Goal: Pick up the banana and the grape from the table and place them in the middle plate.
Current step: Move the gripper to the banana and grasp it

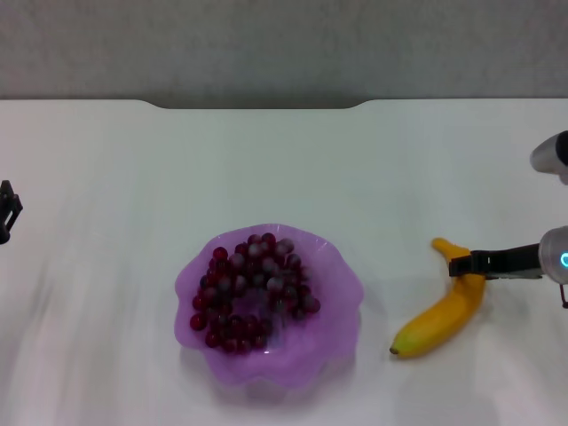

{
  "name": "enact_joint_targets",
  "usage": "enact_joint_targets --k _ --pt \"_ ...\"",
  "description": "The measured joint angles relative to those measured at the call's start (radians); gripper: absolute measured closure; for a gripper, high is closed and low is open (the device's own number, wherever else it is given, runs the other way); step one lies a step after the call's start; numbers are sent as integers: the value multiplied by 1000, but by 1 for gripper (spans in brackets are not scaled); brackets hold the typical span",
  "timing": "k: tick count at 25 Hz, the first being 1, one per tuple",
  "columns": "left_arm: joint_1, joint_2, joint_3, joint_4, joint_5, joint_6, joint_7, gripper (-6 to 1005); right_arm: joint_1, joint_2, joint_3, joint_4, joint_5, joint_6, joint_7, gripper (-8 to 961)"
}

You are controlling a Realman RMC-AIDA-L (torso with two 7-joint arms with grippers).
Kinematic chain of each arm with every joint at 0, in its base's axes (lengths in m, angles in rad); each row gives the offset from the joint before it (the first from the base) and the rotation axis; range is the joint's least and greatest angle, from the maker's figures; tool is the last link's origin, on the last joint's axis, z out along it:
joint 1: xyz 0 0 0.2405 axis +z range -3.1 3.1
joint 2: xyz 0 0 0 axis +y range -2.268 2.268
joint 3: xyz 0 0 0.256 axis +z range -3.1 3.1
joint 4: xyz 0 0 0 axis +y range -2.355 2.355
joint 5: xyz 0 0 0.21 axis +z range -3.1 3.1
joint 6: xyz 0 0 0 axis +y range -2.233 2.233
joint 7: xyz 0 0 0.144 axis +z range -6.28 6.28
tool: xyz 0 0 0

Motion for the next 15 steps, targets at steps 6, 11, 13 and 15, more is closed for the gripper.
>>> enact_joint_targets --k 6,11,13,15 --pt "0 0 0 0 0 0 0 118 9 2 -2 -15 3 -1 -15 329" --pt "0 0 0 0 0 0 0 118 14 2 -2 -17 3 -10 -17 335" --pt "0 0 0 0 0 0 0 118 16 2 -2 -17 3 -12 -22 337" --pt "0 0 0 0 0 0 0 118 18 2 -5 -17 2 -16 -27 340"
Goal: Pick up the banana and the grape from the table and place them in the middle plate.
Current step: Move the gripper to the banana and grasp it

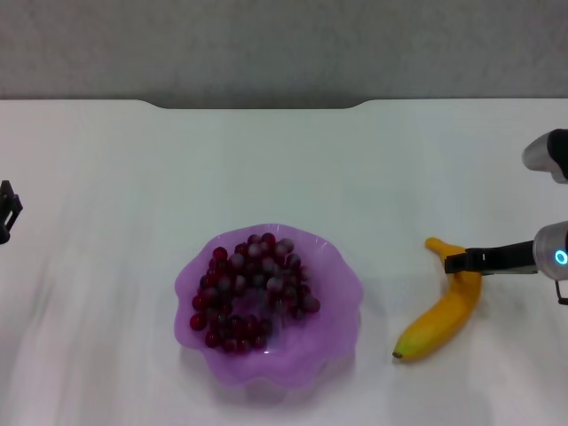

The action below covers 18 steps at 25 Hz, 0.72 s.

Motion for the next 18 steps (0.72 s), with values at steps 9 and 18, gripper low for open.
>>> enact_joint_targets --k 9,18 --pt "-1 0 -1 0 0 0 1 118 31 4 -20 -31 1 -12 -16 350" --pt "-1 0 -2 -1 0 0 2 118 40 6 -47 -40 3 -19 -37 361"
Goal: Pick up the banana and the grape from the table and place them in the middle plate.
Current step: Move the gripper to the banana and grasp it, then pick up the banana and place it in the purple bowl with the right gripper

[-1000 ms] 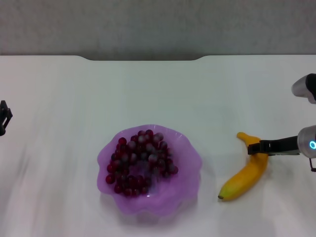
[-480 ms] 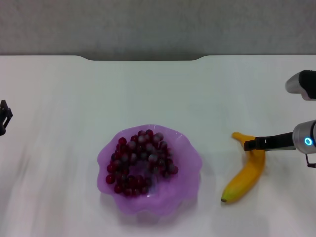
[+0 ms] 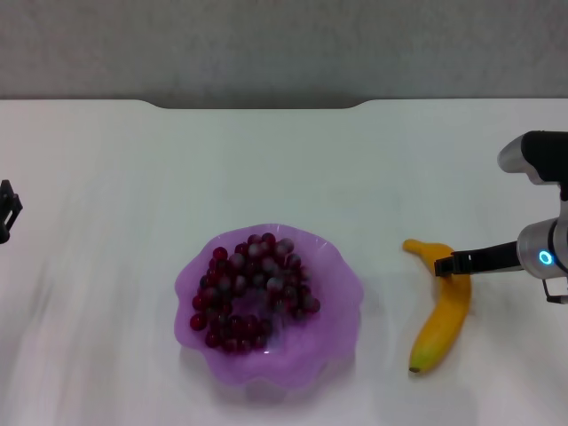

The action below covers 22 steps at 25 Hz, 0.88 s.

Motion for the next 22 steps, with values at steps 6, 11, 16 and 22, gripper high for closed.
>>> enact_joint_targets --k 6,11,16,22 --pt "0 0 0 -1 0 0 0 118 2 0 -22 0 0 -12 -2 431" --pt "0 0 -2 -1 0 0 0 118 2 0 -39 1 10 -18 4 433" --pt "3 0 -7 -2 -2 0 0 118 -9 0 -57 35 77 0 -4 434" --pt "8 1 -8 -3 -1 0 0 118 -58 -1 -77 150 106 78 1 436"
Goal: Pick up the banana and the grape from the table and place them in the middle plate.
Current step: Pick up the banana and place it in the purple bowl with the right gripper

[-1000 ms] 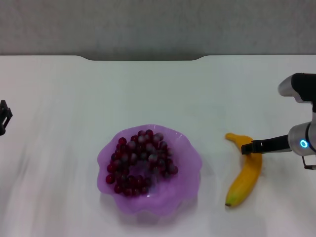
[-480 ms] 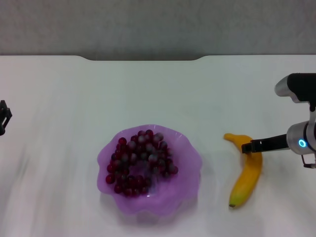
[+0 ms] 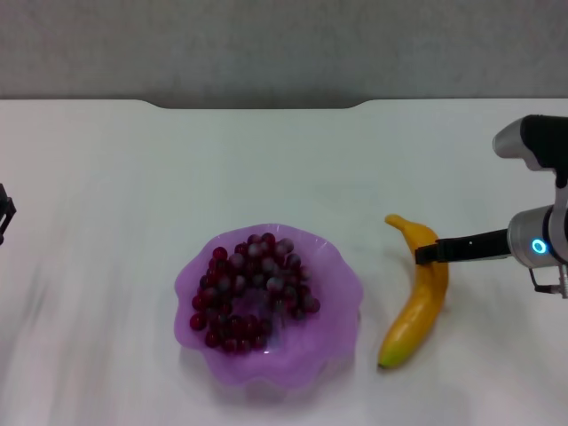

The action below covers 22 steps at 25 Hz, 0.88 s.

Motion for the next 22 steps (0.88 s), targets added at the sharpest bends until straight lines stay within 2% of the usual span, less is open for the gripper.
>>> enact_joint_targets --k 8,13,17,22 --pt "0 1 -4 -13 -7 3 0 118 -37 -4 9 153 34 167 13 444" --pt "0 1 -5 -14 -8 12 0 118 -59 -2 9 305 45 274 72 447" --pt "-2 1 -5 -12 -7 12 0 118 -68 -6 10 358 124 281 75 448" --pt "-15 1 -5 -7 -4 12 0 118 -42 -3 0 338 155 268 56 448"
